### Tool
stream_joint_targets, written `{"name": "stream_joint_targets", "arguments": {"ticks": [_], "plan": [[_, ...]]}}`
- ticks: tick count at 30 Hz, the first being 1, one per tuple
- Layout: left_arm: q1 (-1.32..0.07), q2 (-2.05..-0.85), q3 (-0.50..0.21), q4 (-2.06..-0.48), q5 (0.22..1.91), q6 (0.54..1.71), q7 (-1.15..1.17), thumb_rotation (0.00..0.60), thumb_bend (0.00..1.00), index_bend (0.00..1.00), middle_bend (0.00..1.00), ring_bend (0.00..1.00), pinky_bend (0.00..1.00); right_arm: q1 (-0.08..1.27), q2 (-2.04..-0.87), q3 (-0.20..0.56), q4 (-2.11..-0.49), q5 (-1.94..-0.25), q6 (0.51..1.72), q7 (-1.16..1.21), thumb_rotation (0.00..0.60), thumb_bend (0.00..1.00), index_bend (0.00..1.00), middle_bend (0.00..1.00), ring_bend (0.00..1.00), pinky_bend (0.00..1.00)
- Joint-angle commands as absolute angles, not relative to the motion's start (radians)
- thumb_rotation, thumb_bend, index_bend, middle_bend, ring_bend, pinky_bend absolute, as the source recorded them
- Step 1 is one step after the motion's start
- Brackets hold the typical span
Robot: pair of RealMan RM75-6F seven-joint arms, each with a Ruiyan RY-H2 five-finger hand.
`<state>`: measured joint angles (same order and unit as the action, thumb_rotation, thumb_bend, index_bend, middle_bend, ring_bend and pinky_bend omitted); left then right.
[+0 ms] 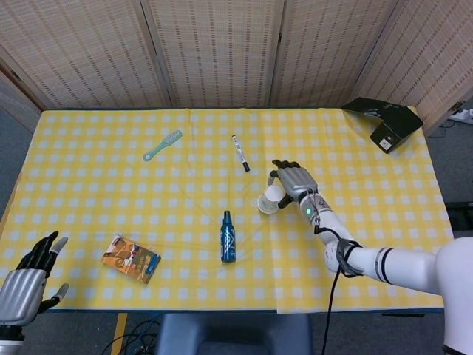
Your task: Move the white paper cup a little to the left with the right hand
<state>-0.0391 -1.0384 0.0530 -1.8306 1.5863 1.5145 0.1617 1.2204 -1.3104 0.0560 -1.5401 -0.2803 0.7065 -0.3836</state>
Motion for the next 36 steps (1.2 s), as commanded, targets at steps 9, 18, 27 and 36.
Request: {"name": "stream_joint_targets", "arguments": {"ticks": [9, 18, 27, 36], "plan": [[-0.029, -1.029, 0.055, -1.831, 1.599, 1.522, 0.151, 0.6, 0.32, 0.0, 0.0, 0.0, 0.23, 1.269, -1.379, 0.007, -1.482, -0.168, 0.705, -0.473, 0.6, 0.29, 0.37, 0.02, 0.0, 0.0], [-0.029, -1.034, 0.051, -1.83, 1.593, 1.513, 0.161, 0.6, 0.32, 0.0, 0.0, 0.0, 0.23, 1.271, -1.348, 0.01, -1.482, -0.137, 0.634, -0.461, 0.6, 0.22, 0.01, 0.0, 0.0, 0.0], [-0.035, -1.053, 0.052, -1.828, 1.588, 1.49, 0.201, 0.6, 0.32, 0.0, 0.0, 0.0, 0.23, 1.156, -1.086, 0.085, -1.8, -0.378, 0.774, -0.351, 0.6, 0.16, 0.0, 0.0, 0.0, 0.0], [-0.049, -1.085, 0.046, -1.831, 1.562, 1.453, 0.268, 0.6, 0.32, 0.0, 0.0, 0.0, 0.23, 0.742, -0.798, -0.04, -2.16, -1.007, 1.164, -0.211, 0.6, 0.16, 0.0, 0.0, 0.0, 0.0]]}}
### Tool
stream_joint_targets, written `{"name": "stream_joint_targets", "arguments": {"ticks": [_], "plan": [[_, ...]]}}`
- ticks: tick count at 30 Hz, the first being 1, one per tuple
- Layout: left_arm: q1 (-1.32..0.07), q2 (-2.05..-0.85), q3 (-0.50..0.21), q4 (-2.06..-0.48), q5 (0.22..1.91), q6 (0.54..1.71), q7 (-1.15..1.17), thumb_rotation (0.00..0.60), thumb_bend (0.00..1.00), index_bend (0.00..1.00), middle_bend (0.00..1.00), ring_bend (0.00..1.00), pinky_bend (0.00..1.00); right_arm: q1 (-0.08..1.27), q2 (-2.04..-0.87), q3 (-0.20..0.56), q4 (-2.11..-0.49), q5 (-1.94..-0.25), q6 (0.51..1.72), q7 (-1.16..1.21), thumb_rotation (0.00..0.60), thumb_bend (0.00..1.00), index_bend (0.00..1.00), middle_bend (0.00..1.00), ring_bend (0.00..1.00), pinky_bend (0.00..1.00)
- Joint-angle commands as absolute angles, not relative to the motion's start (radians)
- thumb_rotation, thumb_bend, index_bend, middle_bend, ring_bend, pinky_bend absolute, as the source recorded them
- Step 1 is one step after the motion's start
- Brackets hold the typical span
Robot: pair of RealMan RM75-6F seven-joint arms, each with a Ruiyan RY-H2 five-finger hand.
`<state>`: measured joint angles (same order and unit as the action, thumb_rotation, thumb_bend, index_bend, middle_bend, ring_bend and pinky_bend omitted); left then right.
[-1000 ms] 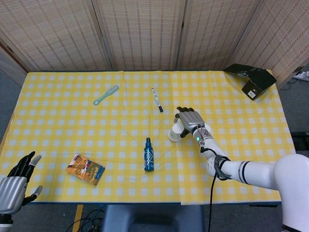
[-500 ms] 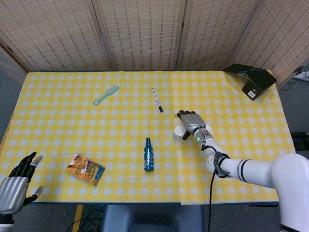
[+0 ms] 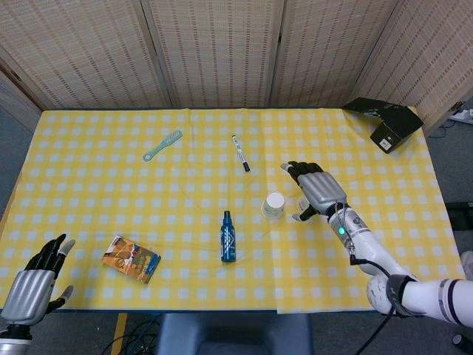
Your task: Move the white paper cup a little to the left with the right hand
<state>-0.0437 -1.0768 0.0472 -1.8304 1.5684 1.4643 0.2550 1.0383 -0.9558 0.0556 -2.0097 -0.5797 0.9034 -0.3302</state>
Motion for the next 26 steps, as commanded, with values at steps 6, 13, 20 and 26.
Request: {"name": "stream_joint_targets", "arguments": {"ticks": [6, 13, 20, 26], "plan": [[-0.065, -1.105, 0.055, -1.827, 1.576, 1.421, 0.305, 0.6, 0.32, 0.0, 0.0, 0.0, 0.23, 0.454, -0.89, -0.182, -1.945, -1.381, 1.403, -0.123, 0.6, 0.15, 0.0, 0.0, 0.0, 0.0], [-0.064, -1.149, 0.022, -1.797, 1.548, 1.448, 0.378, 0.6, 0.32, 0.0, 0.0, 0.0, 0.23, 0.222, -1.14, -0.167, -1.614, -1.446, 1.652, -0.214, 0.6, 0.14, 0.0, 0.0, 0.0, 0.0], [-0.061, -1.151, 0.008, -1.763, 1.577, 1.494, 0.323, 0.6, 0.32, 0.0, 0.0, 0.0, 0.23, 0.153, -1.199, -0.163, -1.536, -1.519, 1.694, -0.204, 0.6, 0.14, 0.0, 0.0, 0.0, 0.0], [-0.057, -1.15, 0.014, -1.756, 1.57, 1.49, 0.321, 0.6, 0.32, 0.0, 0.0, 0.0, 0.23, 0.128, -1.193, -0.142, -1.551, -1.543, 1.69, -0.205, 0.6, 0.14, 0.0, 0.0, 0.0, 0.0]]}}
